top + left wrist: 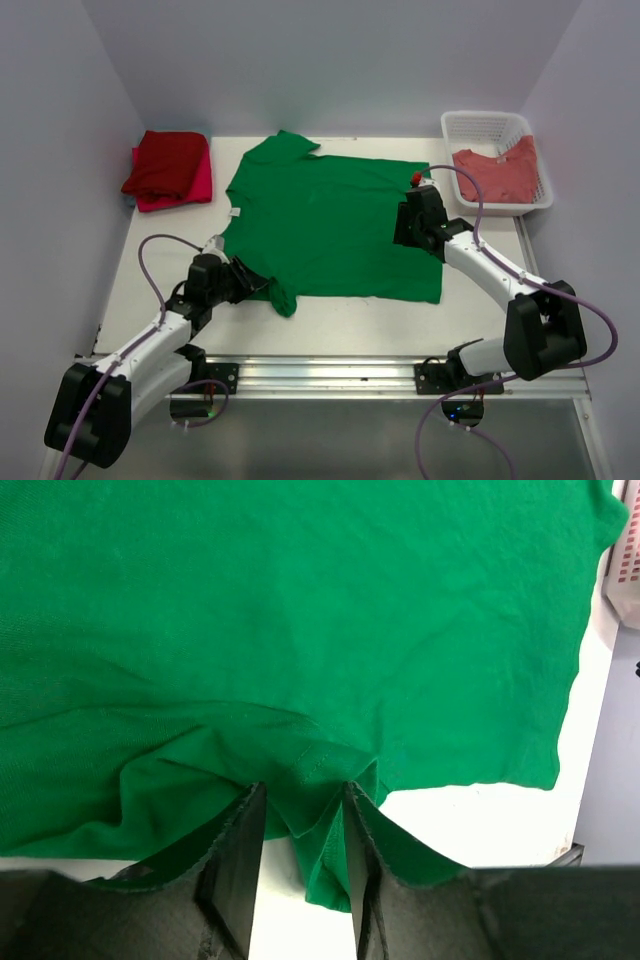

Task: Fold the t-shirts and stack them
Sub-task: Grap the side of the flattened tshirt closest away from the robot with both arms

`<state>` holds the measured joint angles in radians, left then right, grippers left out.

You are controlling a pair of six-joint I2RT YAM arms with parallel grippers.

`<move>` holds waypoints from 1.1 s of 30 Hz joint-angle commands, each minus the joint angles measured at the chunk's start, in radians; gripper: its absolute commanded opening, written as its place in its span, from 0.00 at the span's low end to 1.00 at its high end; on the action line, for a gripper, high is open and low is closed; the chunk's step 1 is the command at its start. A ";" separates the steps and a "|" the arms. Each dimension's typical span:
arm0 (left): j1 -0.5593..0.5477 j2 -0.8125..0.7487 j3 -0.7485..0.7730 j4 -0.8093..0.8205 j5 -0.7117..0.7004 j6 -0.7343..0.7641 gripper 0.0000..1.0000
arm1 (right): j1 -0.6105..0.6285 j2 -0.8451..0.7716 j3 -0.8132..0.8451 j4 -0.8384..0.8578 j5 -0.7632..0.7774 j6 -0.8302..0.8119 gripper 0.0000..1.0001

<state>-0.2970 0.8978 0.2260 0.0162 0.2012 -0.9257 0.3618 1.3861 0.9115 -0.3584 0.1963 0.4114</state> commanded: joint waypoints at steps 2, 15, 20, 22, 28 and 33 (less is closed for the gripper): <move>-0.010 0.018 0.022 0.070 -0.014 -0.009 0.37 | 0.006 -0.002 -0.008 0.018 0.028 0.007 0.41; -0.017 0.041 0.018 0.079 -0.006 -0.002 0.17 | 0.005 -0.016 -0.011 0.009 0.040 0.009 0.39; -0.017 0.036 0.019 0.073 -0.006 0.001 0.03 | 0.005 -0.025 -0.014 0.004 0.046 0.009 0.38; -0.019 0.029 0.027 0.064 0.001 0.001 0.00 | 0.005 -0.033 -0.014 -0.002 0.048 0.010 0.38; -0.025 -0.077 0.134 -0.122 -0.009 0.036 0.00 | 0.005 -0.103 -0.035 -0.059 0.086 0.087 0.50; -0.027 -0.155 0.287 -0.357 -0.063 0.114 0.00 | 0.006 -0.159 -0.097 -0.161 0.161 0.196 0.58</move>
<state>-0.3168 0.7734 0.4091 -0.2043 0.1757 -0.8799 0.3630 1.2686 0.8513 -0.4286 0.2764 0.5102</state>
